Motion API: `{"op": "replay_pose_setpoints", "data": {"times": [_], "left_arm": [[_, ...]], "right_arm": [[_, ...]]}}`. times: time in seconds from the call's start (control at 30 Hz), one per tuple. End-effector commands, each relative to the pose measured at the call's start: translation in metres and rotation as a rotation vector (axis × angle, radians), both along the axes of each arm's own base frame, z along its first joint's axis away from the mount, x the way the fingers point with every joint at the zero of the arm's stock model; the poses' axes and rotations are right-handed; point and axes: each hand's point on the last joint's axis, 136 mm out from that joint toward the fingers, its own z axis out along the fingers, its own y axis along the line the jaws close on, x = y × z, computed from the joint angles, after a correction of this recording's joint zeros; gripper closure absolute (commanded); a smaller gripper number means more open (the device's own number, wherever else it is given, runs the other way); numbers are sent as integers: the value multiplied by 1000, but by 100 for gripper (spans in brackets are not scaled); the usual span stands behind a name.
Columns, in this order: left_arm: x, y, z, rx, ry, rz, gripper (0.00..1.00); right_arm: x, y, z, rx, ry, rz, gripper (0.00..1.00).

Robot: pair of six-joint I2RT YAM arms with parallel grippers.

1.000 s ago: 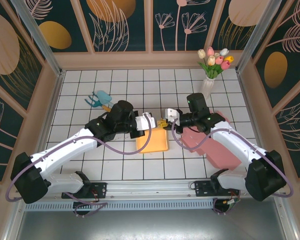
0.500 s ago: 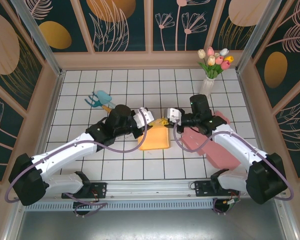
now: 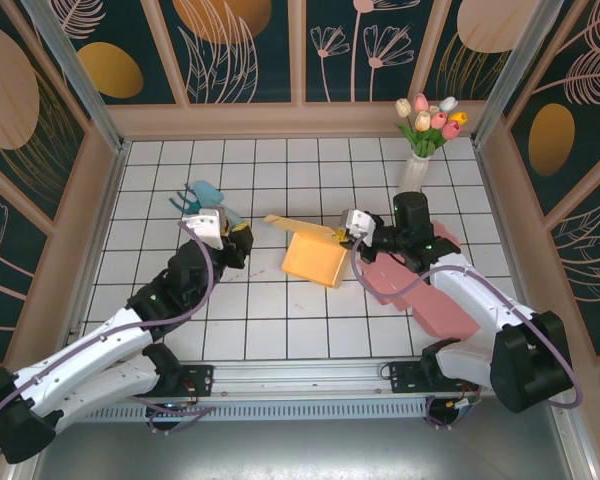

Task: Fold the paper box

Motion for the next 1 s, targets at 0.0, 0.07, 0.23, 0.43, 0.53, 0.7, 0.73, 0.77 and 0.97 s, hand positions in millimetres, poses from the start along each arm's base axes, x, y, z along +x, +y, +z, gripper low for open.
{"op": "replay_pose_setpoints", "data": {"times": [0.0, 0.07, 0.23, 0.43, 0.53, 0.7, 0.73, 0.77, 0.97], "left_arm": [[-1, 5, -24, -33, 69, 37, 52], [-3, -1, -30, -28, 76, 3, 52], [-1, -9, -49, 33, 89, -33, 49], [1, -26, -50, 6, 86, -107, 49], [2, -36, -45, -3, 79, -157, 49], [3, -53, -39, 25, 38, -245, 48], [3, -56, -39, 47, 29, -265, 47], [4, -59, -40, 76, 20, -282, 47], [28, -43, -51, 176, -1, -341, 43]], "right_arm": [[0, -2, 16, 43, -46, -9, 100], [0, -2, 17, 50, -45, -10, 100], [1, -4, 18, 67, -43, -9, 100], [1, -4, 20, 74, -40, -4, 100], [0, -3, 20, 78, -35, 2, 100], [-3, -2, 21, 86, -25, 22, 100], [-5, -1, 20, 84, -20, 29, 100], [-5, -1, 19, 82, -16, 33, 100], [-7, -1, 18, 73, -16, 45, 100]]}}
